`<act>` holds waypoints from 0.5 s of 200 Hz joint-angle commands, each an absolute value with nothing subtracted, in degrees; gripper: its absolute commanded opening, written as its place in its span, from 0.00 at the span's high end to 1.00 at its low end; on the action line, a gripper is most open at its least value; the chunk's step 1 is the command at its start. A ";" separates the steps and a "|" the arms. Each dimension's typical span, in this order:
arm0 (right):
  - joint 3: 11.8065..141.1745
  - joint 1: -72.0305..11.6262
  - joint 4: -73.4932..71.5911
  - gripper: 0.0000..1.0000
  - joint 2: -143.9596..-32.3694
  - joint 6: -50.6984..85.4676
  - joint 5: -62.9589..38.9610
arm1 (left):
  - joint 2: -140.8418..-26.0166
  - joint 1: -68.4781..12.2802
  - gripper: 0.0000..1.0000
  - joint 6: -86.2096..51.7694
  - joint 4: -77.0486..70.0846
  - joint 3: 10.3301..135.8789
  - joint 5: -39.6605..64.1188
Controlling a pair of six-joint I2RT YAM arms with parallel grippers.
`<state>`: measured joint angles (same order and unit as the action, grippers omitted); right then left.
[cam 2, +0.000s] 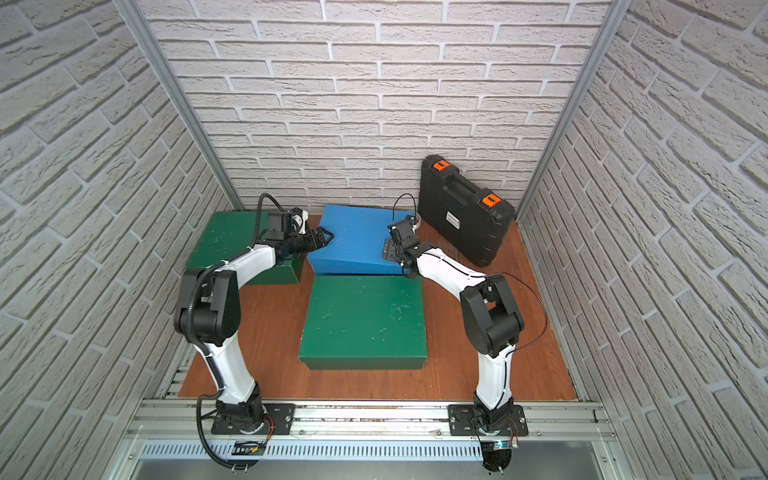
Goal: Stack the shoeboxes
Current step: Adjust the shoebox at the center of the board.
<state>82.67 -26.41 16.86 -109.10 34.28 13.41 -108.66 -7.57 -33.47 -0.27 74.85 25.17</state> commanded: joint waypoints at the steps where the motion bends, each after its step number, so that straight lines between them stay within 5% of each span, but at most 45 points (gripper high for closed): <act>1: 79.31 -29.44 18.28 0.16 -107.99 33.51 8.26 | -106.28 -10.60 0.10 -35.97 -3.43 71.12 30.38; 100: 79.83 -29.50 23.96 0.07 -96.47 32.25 13.54 | -93.68 -12.01 0.02 -33.84 7.53 70.11 22.07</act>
